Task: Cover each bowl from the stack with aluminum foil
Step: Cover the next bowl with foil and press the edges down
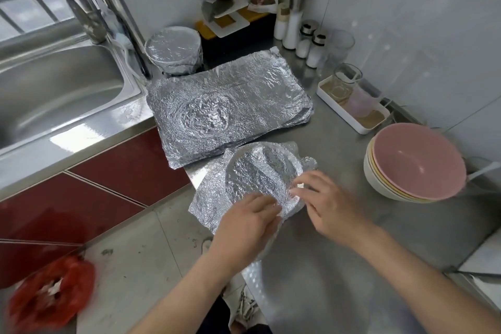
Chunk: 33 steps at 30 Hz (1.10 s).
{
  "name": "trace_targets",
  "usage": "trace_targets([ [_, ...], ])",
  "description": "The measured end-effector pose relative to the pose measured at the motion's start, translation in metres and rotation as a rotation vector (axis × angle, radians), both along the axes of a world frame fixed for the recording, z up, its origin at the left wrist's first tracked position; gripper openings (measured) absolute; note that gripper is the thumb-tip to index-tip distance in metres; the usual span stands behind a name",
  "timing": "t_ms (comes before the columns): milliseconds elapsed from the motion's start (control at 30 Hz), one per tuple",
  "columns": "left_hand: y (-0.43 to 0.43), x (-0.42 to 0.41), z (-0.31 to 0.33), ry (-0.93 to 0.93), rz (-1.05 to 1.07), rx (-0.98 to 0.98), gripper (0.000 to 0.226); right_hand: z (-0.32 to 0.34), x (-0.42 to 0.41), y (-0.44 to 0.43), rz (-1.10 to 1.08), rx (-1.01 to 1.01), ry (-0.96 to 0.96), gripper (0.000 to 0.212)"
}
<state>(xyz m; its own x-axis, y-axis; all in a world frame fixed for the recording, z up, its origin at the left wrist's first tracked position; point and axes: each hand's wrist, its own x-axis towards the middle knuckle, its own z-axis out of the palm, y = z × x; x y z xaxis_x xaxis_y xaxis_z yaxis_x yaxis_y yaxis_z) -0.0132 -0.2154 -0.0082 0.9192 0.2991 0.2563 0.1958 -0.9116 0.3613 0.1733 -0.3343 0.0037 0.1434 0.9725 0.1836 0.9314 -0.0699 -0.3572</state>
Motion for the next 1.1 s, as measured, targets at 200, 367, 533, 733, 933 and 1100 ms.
trace_targets([
  [200,0.030,-0.006,-0.010,0.150,-0.090,-0.034,0.042,-0.011,-0.042,0.002,0.134,0.016,0.057,0.009],
  [367,0.033,-0.013,-0.010,0.100,-0.107,-0.042,0.039,-0.013,-0.046,0.002,0.097,0.053,-0.053,0.025],
  [533,0.028,-0.019,-0.006,0.071,-0.079,-0.048,0.034,-0.013,-0.022,0.001,0.084,0.040,-0.064,0.026],
  [733,0.019,-0.018,-0.010,0.040,-0.057,0.001,0.032,-0.005,-0.005,0.000,0.027,0.004,0.100,0.020],
  [933,0.018,-0.017,-0.010,-0.020,-0.080,0.119,0.026,-0.011,-0.013,-0.001,0.190,-0.072,0.076,0.013],
  [1100,0.016,-0.013,-0.014,-0.077,-0.118,0.205,0.023,-0.017,-0.015,0.005,0.188,-0.022,-0.126,0.017],
])
